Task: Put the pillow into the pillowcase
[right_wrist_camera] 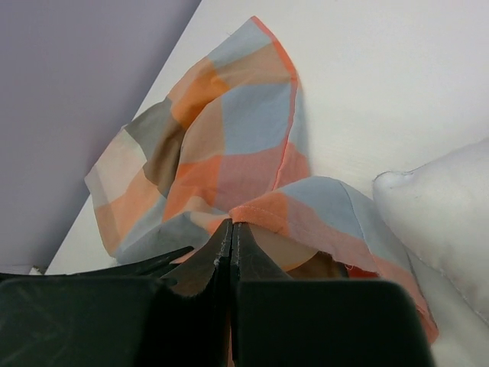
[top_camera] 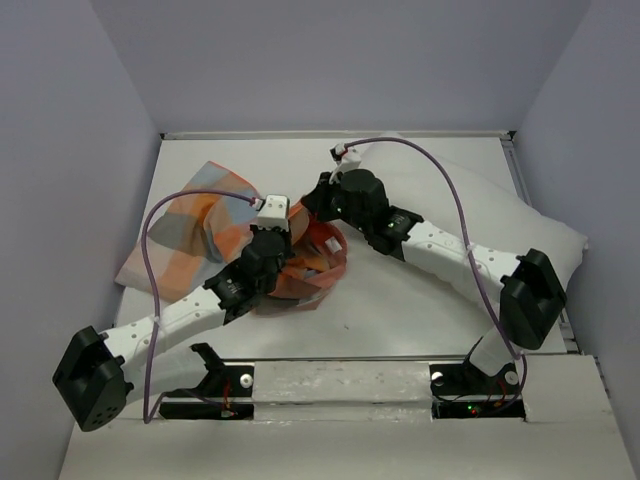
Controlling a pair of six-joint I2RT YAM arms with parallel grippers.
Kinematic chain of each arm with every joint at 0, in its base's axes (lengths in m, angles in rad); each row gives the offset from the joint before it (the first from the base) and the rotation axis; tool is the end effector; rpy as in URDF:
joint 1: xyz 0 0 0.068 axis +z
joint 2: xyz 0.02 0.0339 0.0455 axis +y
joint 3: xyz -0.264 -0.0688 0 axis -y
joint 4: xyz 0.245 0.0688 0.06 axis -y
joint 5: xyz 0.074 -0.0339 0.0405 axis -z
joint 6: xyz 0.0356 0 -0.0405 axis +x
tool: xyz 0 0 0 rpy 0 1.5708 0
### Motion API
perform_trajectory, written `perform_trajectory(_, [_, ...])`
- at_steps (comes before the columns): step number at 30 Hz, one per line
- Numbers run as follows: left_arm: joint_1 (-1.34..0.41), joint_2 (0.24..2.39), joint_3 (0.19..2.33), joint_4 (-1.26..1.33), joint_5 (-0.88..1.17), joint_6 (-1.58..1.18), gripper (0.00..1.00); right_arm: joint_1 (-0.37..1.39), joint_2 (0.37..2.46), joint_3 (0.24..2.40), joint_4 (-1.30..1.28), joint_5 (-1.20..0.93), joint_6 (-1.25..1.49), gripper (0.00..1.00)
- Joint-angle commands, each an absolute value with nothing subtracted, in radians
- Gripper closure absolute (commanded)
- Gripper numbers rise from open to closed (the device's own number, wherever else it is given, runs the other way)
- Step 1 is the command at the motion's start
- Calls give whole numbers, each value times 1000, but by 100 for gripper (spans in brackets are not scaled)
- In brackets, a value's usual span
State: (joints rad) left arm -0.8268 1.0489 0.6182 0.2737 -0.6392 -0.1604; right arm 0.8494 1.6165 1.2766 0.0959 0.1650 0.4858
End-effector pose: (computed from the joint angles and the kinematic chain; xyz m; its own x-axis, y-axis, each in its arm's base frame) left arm 0.1764 -0.1603 0.2785 -0.1351 -0.0425 -0.9899 0.1721 0.9829 -0.0657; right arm 0.2613 0.2882 0.3257 -0.4378 0.1996 -0.8766 -0.4874 0.7666 0.4180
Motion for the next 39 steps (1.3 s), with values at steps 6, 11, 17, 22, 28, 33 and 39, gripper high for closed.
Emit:
perform_trajectory(6, [-762,884,627,307,-482,-276,100,747,1628,1410,-49,14,365,100])
perform_trajectory(11, [-723,870,661,319,-353,-320,100,716,1638,1492,-188,-89,255,76])
perform_trajectory(17, [-680,931,693,353,-241,-367,100,623,1525,1470,-376,-205,123,5])
perform_trajectory(22, [-663,980,706,413,-160,-396,100,463,1492,1477,-455,-141,42,1])
perform_trajectory(28, [-654,997,713,423,-141,-400,100,399,1794,1737,-644,294,-75,0])
perform_trajectory(33, [-634,1006,710,433,-121,-408,100,347,2010,1885,-754,243,-77,3])
perform_trajectory(39, [-609,1020,715,439,-98,-413,100,299,1920,1846,-639,225,35,100])
